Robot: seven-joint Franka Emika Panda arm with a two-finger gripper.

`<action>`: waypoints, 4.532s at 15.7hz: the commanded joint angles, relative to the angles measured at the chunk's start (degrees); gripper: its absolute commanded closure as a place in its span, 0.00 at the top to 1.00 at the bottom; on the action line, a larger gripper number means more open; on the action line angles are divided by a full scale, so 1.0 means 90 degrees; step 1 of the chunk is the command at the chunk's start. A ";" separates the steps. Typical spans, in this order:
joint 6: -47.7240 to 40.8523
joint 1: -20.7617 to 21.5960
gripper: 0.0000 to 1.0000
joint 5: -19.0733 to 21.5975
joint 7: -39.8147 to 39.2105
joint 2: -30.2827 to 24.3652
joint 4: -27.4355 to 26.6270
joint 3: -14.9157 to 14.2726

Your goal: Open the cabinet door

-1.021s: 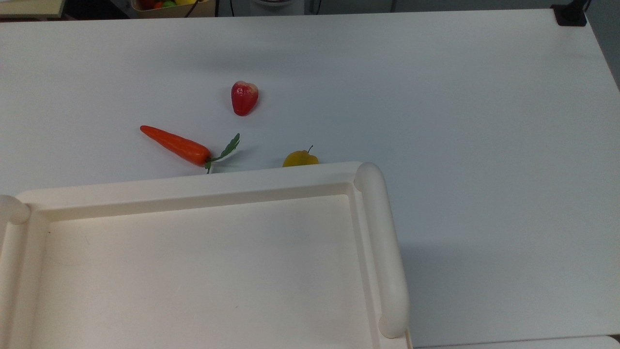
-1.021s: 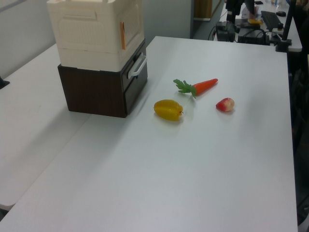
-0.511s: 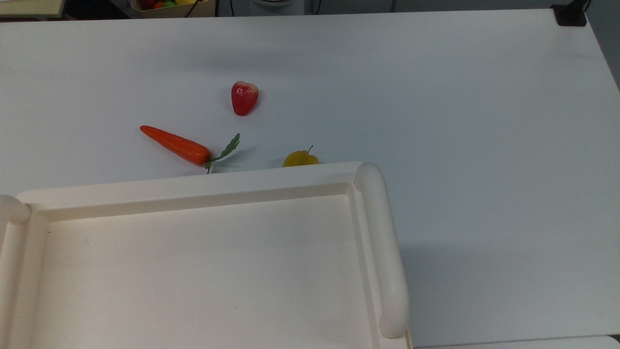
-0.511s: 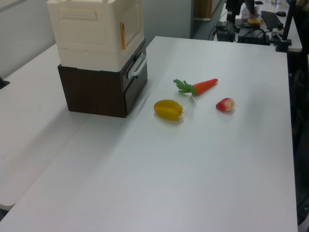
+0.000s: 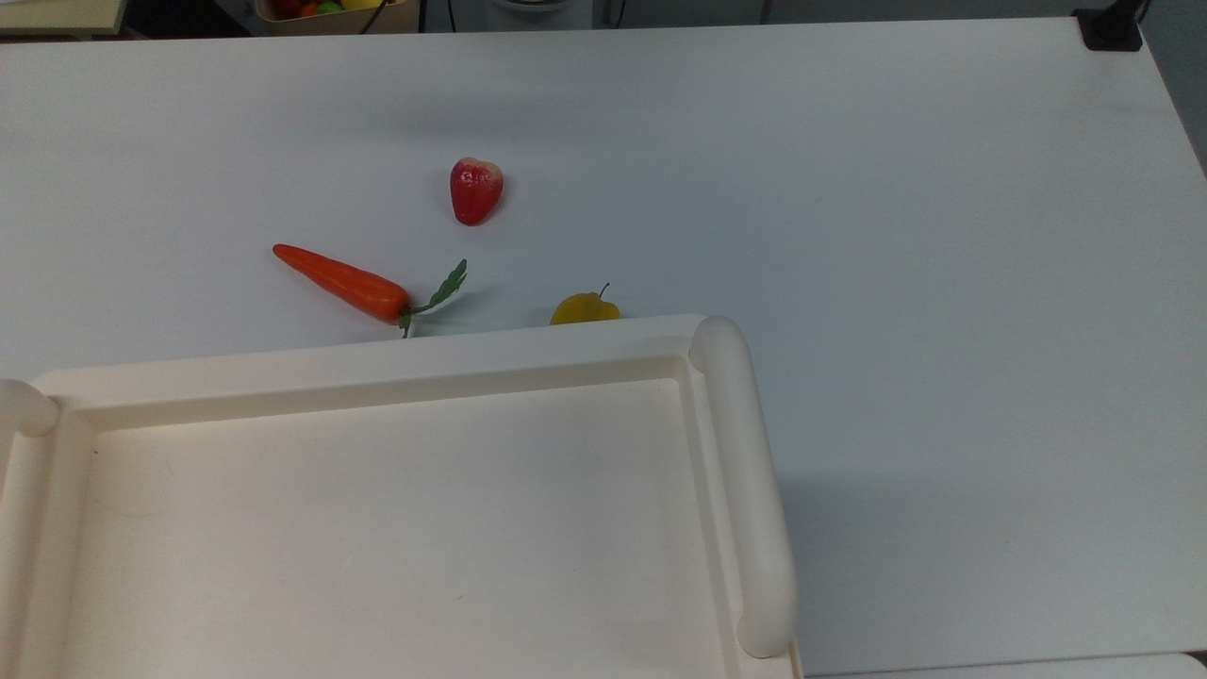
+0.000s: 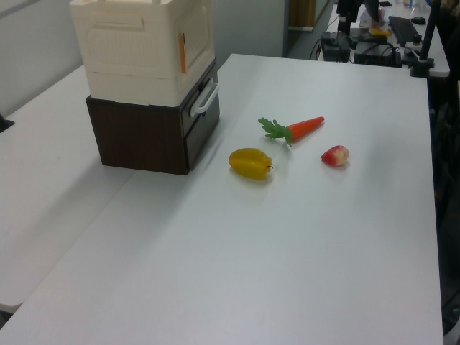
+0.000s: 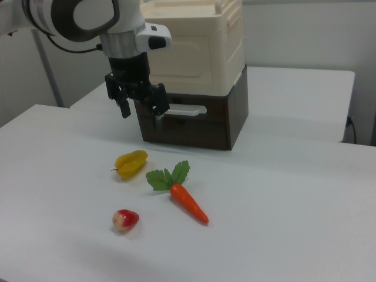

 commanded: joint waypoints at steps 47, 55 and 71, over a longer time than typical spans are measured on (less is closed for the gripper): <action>0.6390 0.2383 0.97 0.0070 0.1294 0.2354 0.1010 -0.0008; 0.7071 0.2441 0.91 0.0041 0.1392 0.2901 0.1226 -0.0017; 0.7405 0.2539 0.44 -0.0018 0.1596 0.3155 0.1509 -0.0017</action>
